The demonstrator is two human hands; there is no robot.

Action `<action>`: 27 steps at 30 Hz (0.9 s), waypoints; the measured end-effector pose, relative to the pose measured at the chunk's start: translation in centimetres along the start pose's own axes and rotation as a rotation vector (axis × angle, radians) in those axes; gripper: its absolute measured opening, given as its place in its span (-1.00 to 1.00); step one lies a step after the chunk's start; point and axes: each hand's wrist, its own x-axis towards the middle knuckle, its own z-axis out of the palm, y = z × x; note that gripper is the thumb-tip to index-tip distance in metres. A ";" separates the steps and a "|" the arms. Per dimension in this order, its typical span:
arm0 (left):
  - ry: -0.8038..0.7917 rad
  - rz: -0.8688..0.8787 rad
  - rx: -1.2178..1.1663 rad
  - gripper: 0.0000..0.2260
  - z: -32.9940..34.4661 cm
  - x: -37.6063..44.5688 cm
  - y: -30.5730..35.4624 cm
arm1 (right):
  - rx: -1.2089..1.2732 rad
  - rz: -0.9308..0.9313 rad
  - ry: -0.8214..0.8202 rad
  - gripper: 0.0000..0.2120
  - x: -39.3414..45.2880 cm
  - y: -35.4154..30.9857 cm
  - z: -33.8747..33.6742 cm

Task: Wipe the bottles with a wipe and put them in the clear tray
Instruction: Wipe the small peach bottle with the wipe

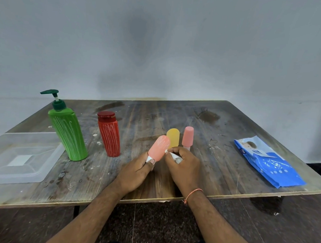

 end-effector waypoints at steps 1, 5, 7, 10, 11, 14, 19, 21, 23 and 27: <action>0.001 -0.002 0.014 -0.82 0.0 0.0 0.0 | 0.025 0.001 0.013 -0.92 0.1 0.0 0.1; 0.013 0.011 0.046 -0.81 -0.1 0.0 0.1 | 0.069 -0.019 0.003 -0.91 -0.1 -0.4 0.0; 0.008 0.010 0.058 -0.82 -0.1 0.0 0.0 | 0.036 -0.005 -0.012 -0.93 -0.2 -0.5 -0.4; 0.005 0.013 0.099 -0.81 0.0 0.0 0.0 | -0.007 0.014 0.018 -0.93 -0.1 -0.3 -0.3; 0.006 0.013 0.104 -0.81 0.0 0.0 0.1 | -0.001 0.011 0.028 -0.92 0.0 -0.2 -0.1; 0.011 0.012 0.101 -0.81 0.0 0.0 0.3 | 0.020 -0.015 0.031 -0.91 0.0 -0.2 -0.1; 0.016 0.032 0.118 -0.82 0.0 -0.3 0.7 | -0.018 -0.005 0.014 -0.94 -0.2 -0.5 -0.3; 0.021 0.040 0.135 -0.83 0.1 -0.4 0.8 | -0.026 0.017 0.030 -0.93 -0.1 -0.3 -0.1; 0.027 0.046 0.158 -0.81 0.1 -0.4 0.9 | -0.020 0.015 0.045 -0.93 0.0 -0.1 0.1; 0.041 0.048 0.196 -0.81 0.2 -0.4 0.9 | 0.004 -0.053 0.032 -0.95 -0.1 -0.2 0.1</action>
